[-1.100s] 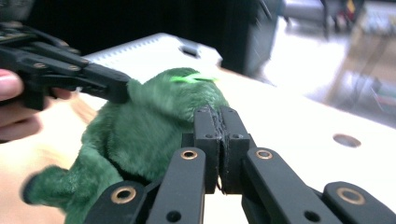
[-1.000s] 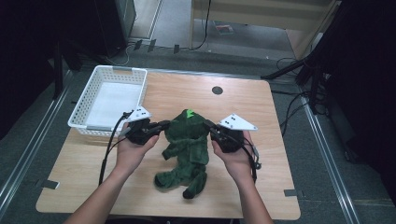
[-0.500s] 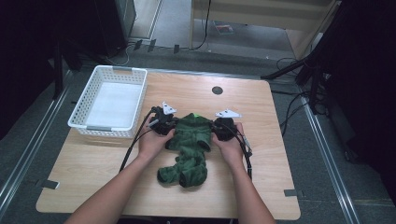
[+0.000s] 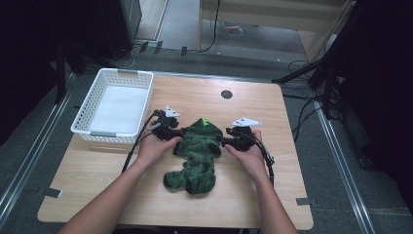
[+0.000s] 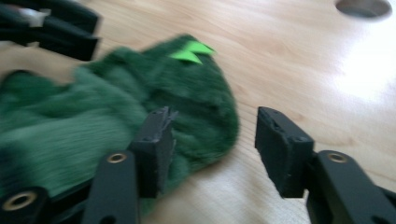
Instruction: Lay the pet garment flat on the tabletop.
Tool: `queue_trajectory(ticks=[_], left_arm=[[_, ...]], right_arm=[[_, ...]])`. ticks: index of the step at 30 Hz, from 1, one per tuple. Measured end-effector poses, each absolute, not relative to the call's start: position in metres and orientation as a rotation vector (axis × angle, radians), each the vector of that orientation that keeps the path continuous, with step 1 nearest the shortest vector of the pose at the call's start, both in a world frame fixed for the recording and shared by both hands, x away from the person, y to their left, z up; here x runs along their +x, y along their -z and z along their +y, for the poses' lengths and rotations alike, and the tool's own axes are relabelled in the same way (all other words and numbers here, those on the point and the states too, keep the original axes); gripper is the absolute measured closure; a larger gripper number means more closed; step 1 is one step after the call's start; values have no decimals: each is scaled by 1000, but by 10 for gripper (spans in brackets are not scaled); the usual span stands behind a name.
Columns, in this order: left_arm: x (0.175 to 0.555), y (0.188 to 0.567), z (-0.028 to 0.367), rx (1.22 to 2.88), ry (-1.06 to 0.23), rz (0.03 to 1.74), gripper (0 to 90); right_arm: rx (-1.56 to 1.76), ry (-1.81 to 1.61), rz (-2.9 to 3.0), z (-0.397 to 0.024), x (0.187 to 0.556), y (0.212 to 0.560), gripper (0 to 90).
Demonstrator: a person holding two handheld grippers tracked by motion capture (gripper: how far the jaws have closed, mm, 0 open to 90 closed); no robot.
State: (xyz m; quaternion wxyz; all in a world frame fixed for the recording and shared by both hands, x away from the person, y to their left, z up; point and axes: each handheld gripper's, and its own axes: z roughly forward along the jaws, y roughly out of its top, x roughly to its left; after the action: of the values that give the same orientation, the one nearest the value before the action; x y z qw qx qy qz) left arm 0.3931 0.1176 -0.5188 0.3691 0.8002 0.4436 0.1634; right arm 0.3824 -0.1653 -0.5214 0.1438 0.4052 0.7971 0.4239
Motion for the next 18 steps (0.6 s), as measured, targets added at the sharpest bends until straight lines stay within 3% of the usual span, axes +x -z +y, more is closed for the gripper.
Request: queue_trajectory(ticks=[5, 11, 15, 18], left_arm=[[401, 517, 117, 1919, -361, 1201, 650], [403, 527, 85, 2040, -377, 1134, 702], [406, 535, 87, 2102, -362, 1153, 723], [405, 532, 93, 2046, -338, 1163, 665]], right_arm=[[1158, -1324, 2207, -160, 382, 504, 808], [1224, -1150, 2251, -124, 403, 522, 821], [1299, -1052, 2291, -126, 407, 541, 831], [1332, -1134, 2270, -138, 406, 538, 765]])
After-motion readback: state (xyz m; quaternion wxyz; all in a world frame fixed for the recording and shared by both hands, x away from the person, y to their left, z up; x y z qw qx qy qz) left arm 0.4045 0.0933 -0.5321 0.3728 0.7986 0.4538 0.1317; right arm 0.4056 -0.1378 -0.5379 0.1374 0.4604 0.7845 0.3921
